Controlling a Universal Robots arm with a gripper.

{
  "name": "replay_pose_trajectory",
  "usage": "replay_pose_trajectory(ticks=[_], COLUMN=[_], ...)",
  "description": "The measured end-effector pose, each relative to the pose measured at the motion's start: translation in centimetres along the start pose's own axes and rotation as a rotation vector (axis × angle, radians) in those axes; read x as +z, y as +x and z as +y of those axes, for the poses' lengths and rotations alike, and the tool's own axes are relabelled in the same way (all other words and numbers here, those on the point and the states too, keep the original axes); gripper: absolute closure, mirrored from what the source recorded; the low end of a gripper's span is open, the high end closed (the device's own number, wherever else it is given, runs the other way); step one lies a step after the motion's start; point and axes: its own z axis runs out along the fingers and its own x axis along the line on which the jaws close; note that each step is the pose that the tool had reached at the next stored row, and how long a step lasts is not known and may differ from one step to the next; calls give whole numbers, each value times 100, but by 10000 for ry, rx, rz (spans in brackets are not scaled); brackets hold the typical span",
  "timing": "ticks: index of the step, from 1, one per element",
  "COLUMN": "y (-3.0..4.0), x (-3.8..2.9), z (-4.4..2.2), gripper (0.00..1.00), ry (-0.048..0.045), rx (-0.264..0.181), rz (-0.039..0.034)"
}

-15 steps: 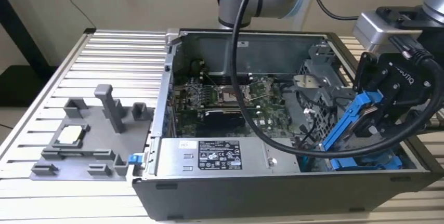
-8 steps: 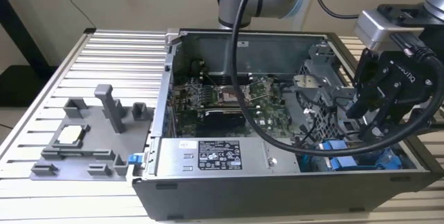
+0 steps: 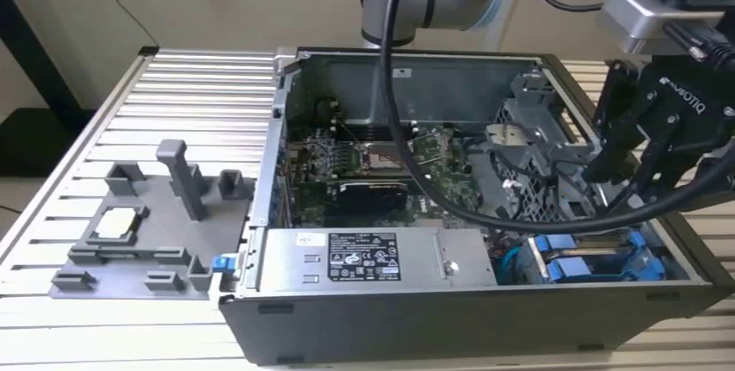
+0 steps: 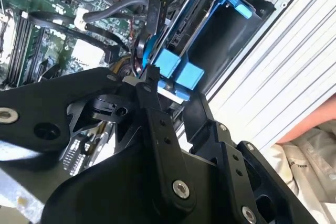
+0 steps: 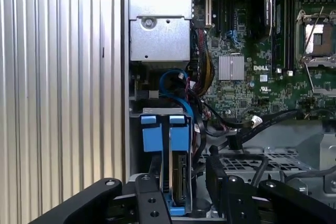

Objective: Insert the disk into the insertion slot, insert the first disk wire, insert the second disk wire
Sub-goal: 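Insert the disk into the insertion slot, then insert the first disk wire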

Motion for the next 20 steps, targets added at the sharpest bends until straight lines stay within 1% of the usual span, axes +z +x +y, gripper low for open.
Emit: replay_pose_trajectory(ticks=[1,3,5,6,7,8,11,12,16,19,20], y=[-2,-4,-7,-10,-13,-18,-33,-39,-65,-84,-93], x=[0,1,1,1,1,1,2,4,16,28,34], z=[3,9,14,16,17,18,21,22,22,22,22], gripper=[53,53,53,53,53,53,53,53,53,53,53], ry=[153,520,855,1013,1146,1259,1543,1630,2017,2275,2339], rx=[-10,-30,-50,-60,-69,-77,-101,-120,-338,-524,-582], rz=[-23,-48,-79,-106,-145,-205,-389,-422,-444,-460,-464])
